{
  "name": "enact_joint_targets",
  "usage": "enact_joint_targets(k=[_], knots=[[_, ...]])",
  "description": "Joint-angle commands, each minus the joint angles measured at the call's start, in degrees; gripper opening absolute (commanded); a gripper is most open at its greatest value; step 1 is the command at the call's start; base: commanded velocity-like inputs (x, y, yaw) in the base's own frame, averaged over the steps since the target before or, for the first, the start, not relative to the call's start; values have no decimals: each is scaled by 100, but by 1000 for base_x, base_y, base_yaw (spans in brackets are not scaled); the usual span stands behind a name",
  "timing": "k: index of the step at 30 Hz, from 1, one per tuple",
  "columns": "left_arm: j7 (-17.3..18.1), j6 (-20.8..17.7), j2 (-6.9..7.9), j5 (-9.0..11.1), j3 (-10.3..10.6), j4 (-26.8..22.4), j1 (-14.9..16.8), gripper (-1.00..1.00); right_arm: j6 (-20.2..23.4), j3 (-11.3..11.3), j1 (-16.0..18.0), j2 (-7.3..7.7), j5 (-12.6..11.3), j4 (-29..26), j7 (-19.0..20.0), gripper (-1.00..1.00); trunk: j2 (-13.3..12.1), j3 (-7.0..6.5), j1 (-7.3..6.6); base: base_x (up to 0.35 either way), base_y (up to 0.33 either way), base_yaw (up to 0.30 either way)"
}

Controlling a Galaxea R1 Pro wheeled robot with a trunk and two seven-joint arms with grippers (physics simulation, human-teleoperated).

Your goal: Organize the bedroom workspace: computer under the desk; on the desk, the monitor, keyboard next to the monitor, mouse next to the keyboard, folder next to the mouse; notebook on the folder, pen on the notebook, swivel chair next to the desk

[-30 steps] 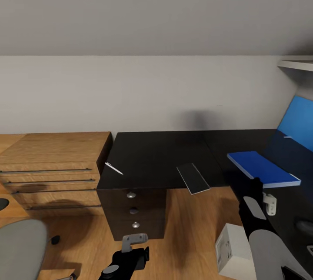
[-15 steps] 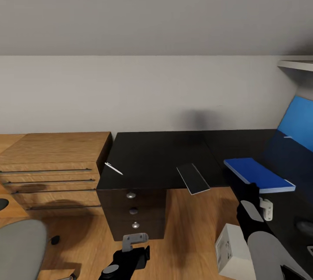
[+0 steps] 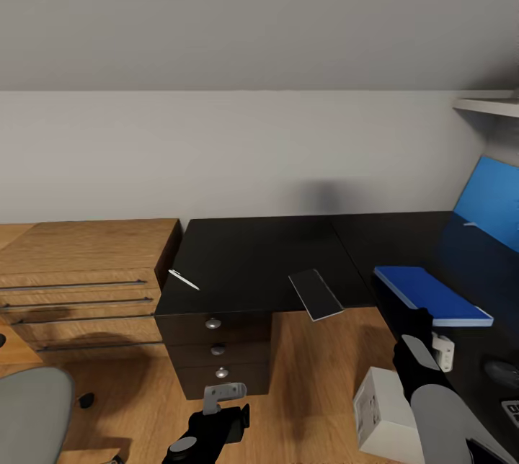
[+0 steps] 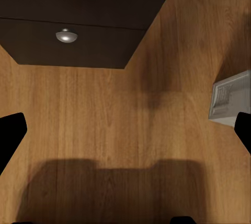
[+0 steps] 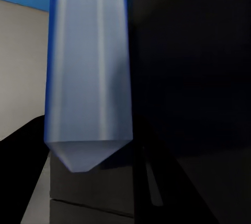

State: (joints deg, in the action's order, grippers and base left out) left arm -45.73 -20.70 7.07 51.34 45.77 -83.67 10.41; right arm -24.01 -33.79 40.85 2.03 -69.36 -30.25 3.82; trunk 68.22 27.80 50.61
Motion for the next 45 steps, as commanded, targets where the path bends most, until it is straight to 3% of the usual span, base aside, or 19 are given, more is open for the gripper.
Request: enact_joint_targets(k=[1,5,6,12,45], knots=[[-41,-18,5,26,9,-43,7,100,-8,-58,2,-6,-240,38,-61,-100,3,8,0,0,0,-16],[-41,-21,5,26,2,-100,5,100,6,-66,2,-22,-286,53,-65,-100,3,8,0,0,0,-1],[-46,-20,-29,38,-7,-98,2,100,34,-40,-29,-15,-167,-36,62,-100,3,7,0,0,0,0],[-47,-14,-69,21,-4,-106,-1,100,-46,-43,2,-36,-152,-91,106,-100,3,7,0,0,0,0],[-41,-11,-48,26,2,-114,-4,100,-39,-49,11,3,-192,-25,207,-100,3,39,0,0,0,-28]])
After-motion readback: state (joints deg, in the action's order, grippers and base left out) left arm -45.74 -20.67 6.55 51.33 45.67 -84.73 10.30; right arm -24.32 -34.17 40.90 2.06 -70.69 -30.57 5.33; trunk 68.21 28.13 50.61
